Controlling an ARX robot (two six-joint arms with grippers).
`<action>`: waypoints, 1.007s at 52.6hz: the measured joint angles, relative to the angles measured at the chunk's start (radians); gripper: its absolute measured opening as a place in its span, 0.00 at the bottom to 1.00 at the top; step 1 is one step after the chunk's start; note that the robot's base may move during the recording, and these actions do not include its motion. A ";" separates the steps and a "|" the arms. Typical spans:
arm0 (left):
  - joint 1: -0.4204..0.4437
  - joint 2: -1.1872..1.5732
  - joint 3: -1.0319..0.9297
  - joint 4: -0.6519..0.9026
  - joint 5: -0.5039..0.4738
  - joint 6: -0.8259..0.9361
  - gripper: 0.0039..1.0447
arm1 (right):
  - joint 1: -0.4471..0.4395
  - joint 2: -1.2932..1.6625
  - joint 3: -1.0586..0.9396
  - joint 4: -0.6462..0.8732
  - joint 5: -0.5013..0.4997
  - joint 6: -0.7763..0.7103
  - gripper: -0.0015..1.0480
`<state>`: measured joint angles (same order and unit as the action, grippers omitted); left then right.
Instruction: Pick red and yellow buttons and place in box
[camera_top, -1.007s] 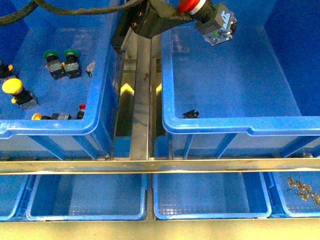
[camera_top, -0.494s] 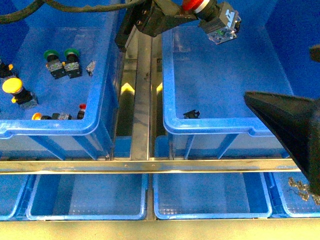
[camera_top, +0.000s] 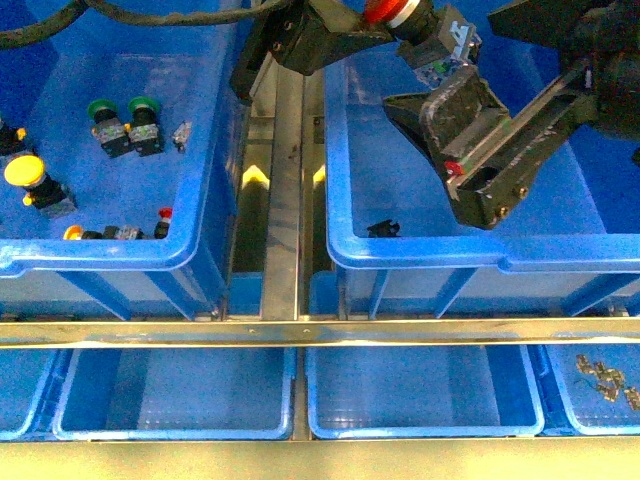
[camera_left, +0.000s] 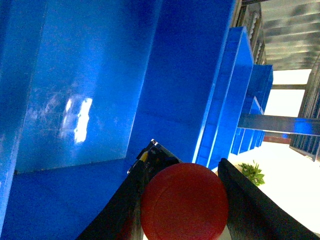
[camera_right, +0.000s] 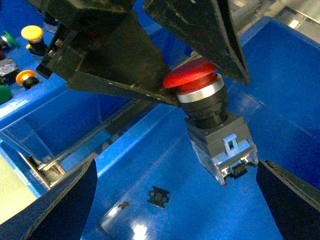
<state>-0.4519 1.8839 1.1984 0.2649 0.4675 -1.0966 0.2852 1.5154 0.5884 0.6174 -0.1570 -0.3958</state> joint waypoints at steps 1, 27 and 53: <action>0.000 0.000 0.000 0.000 0.000 0.000 0.33 | 0.000 0.010 0.009 0.003 -0.003 -0.003 0.94; 0.000 0.000 0.000 -0.005 0.001 0.011 0.33 | 0.002 0.129 0.100 0.070 -0.031 -0.124 0.94; 0.000 -0.003 0.001 -0.016 0.000 0.025 0.33 | -0.011 0.192 0.132 0.063 -0.024 -0.230 0.78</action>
<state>-0.4519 1.8812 1.1992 0.2493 0.4679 -1.0714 0.2737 1.7077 0.7200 0.6804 -0.1810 -0.6254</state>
